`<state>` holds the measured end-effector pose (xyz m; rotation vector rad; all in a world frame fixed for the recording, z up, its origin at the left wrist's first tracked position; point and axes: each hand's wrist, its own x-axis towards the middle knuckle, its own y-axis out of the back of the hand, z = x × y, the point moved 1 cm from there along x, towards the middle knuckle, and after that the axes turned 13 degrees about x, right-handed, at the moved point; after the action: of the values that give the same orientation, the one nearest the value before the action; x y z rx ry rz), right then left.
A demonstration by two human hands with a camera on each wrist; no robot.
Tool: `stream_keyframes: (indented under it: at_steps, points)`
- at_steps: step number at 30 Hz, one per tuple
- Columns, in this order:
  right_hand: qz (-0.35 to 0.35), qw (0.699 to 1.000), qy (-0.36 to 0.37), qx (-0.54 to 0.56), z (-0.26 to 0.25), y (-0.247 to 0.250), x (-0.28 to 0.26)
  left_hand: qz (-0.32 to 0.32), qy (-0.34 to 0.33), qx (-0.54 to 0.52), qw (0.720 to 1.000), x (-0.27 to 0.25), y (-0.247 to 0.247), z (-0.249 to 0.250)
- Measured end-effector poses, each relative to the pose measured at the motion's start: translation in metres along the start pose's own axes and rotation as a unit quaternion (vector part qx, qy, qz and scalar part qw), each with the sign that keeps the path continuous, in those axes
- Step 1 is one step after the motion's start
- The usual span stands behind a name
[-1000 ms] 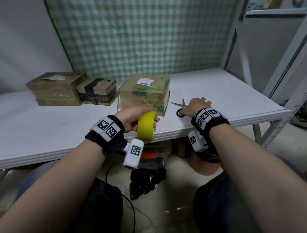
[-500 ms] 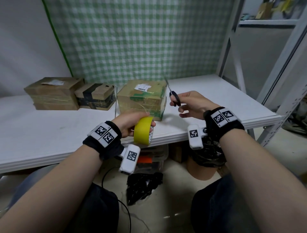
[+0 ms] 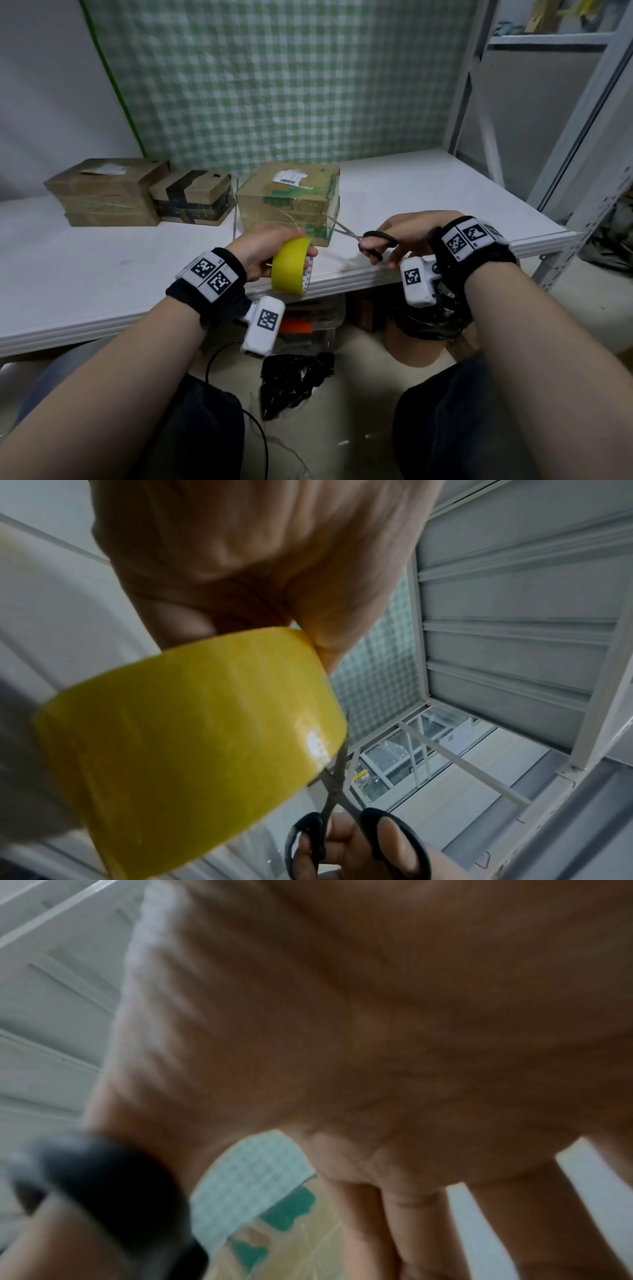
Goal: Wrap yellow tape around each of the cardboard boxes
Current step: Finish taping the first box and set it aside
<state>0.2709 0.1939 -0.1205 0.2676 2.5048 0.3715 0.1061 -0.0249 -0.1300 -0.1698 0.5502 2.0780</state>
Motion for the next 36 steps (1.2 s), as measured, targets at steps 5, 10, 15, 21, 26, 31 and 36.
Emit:
stream_keyframes:
  at_steps: [5, 10, 15, 21, 26, 31, 36]
  points:
    - [0.009, 1.000, -0.015, -0.020, -0.010, -0.012, 0.007, 0.005, -0.001, 0.005, 1.000, -0.001, -0.001, 0.000]
    - [-0.022, 1.000, 0.008, -0.009, -0.028, -0.023, 0.024, 0.010, -0.002, 0.010, 1.000, 0.000, -0.001, 0.000]
    - [-0.035, 0.999, 0.016, -0.004, -0.034, -0.025, 0.036, 0.011, 0.000, 0.015, 1.000, -0.002, 0.000, 0.000]
    - [-0.016, 0.998, 0.052, -0.021, -0.033, -0.025, 0.033, 0.019, 0.007, 0.019, 1.000, -0.004, 0.000, 0.001]
    - [0.062, 0.993, 0.064, -0.078, -0.028, -0.022, 0.042, 0.021, 0.011, 0.017, 1.000, -0.005, 0.001, 0.002]
    - [0.082, 0.991, 0.058, -0.089, -0.024, -0.022, 0.046, 0.006, 0.019, 0.020, 1.000, -0.010, 0.002, 0.005]
    - [0.071, 0.991, 0.045, -0.100, -0.019, -0.021, 0.052, -0.005, 0.027, 0.033, 0.999, -0.013, 0.004, 0.006]
